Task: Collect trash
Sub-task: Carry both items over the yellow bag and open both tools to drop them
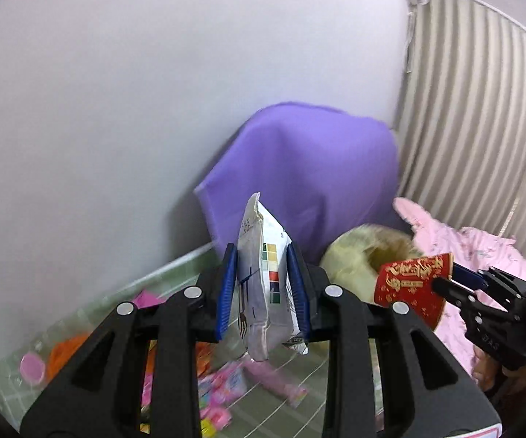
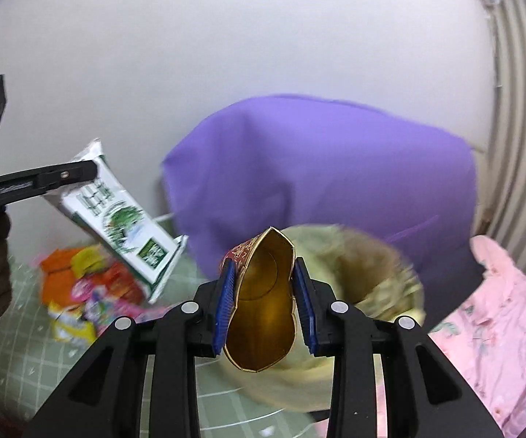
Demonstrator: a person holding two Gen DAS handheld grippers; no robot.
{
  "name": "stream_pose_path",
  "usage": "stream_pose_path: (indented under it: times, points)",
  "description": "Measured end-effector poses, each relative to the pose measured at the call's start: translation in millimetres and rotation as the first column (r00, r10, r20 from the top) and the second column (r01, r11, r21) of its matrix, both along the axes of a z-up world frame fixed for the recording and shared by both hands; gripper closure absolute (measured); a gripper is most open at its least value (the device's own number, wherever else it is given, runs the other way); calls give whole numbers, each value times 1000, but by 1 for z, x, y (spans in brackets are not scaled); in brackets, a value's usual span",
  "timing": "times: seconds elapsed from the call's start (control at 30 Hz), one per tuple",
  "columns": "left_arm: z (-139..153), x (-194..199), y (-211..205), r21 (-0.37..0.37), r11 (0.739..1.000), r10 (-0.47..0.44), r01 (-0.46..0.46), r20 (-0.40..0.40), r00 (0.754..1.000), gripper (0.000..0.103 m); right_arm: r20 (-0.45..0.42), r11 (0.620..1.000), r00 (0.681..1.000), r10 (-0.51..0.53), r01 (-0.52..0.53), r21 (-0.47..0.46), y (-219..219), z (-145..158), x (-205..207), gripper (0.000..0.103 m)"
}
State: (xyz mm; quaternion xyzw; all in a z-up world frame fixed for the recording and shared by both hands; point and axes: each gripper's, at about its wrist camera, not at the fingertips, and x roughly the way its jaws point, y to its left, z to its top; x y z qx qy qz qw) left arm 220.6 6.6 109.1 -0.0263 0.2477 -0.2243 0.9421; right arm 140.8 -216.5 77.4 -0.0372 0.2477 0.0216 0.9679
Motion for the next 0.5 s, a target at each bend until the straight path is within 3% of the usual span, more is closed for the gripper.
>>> stream_pose_path:
  times: [0.3,0.5]
  points:
    - [34,19,-80,-57,976,-210,212,39,977,76,48,978,977,-207,206,15,-76,24,0,72]
    - [36,35,-145,-8,957,-289,291,91,953,76,69,965,963,-261,259,27,-109,28,-4,72]
